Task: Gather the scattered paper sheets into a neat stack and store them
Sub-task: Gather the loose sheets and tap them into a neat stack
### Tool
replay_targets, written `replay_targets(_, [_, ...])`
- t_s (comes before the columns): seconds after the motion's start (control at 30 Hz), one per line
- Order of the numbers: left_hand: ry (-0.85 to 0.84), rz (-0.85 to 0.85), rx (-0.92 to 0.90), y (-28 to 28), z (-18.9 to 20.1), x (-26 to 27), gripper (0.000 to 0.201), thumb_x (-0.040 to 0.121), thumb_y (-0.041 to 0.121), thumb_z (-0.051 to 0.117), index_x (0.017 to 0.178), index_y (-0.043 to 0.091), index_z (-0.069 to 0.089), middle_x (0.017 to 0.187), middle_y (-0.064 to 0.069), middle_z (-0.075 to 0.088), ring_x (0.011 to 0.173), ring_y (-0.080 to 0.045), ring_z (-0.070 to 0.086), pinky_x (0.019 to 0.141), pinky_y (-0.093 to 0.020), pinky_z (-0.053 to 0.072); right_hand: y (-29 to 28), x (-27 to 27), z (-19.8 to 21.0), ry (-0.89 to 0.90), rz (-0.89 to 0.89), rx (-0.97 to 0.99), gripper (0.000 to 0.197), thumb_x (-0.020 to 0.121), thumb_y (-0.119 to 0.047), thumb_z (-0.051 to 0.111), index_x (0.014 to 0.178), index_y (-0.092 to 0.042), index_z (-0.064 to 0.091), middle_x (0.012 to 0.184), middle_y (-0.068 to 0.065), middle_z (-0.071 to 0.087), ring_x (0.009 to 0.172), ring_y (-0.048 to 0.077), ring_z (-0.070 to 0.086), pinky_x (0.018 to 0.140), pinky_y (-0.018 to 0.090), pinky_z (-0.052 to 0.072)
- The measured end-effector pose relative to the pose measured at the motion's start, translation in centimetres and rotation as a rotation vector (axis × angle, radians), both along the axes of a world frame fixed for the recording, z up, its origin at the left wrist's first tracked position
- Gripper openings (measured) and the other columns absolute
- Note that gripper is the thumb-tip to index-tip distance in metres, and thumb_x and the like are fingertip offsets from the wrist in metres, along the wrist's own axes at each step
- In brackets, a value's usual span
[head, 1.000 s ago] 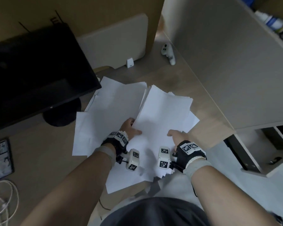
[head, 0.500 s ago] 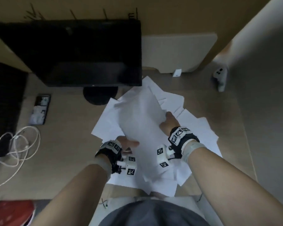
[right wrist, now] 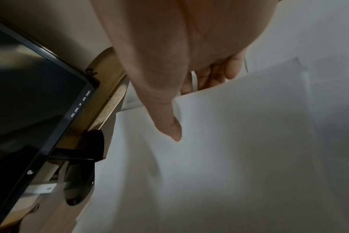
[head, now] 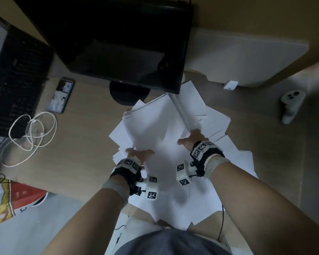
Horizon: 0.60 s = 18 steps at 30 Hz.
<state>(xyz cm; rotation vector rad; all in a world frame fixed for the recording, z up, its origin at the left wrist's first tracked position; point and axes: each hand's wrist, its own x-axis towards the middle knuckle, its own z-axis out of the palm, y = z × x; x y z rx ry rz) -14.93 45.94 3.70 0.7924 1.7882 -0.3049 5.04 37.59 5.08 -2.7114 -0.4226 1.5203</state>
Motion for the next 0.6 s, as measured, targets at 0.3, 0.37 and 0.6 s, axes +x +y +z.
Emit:
replay_targets(0.3, [-0.106,-0.042,-0.01,1.3,0.9,0.0,0.072,0.058,0.042,0.088,0.113,0.005,0.061,0.106,-0.01,0.064,0.088,-0.03,0.063,0.067,-0.03,0.051,-0.3,-0.3,0.2,0.079,-0.153,0.381,0.029,0.078,-0.029,0.073,0.098,-0.015,0.058,0.095,0.002,0.062,0.093,0.029,0.06,0.068,0.028,0.044])
replay_targets(0.37, [-0.117,-0.039,-0.016,1.9,-1.3,-0.6,0.095,0.031,0.048,0.09,0.114,0.011,0.066,0.1,-0.009,0.073,0.093,-0.033,0.069,0.074,-0.033,0.053,-0.2,-0.5,1.3,0.065,-0.156,0.431,0.024,0.078,-0.027,0.073,0.091,-0.013,0.058,0.085,0.001,0.061,0.087,0.027,0.061,0.068,0.029,0.046])
replay_targets(0.6, [-0.131,-0.05,0.01,2.3,-0.4,0.5,0.08,0.042,0.046,0.077,0.111,0.01,0.06,0.097,-0.013,0.065,0.089,-0.031,0.062,0.091,-0.045,0.052,0.3,-1.1,6.5,-0.004,-0.034,0.554,0.064,0.085,-0.037,0.069,0.139,-0.013,0.045,0.139,0.006,0.048,0.13,0.026,0.044,0.103,0.032,0.034])
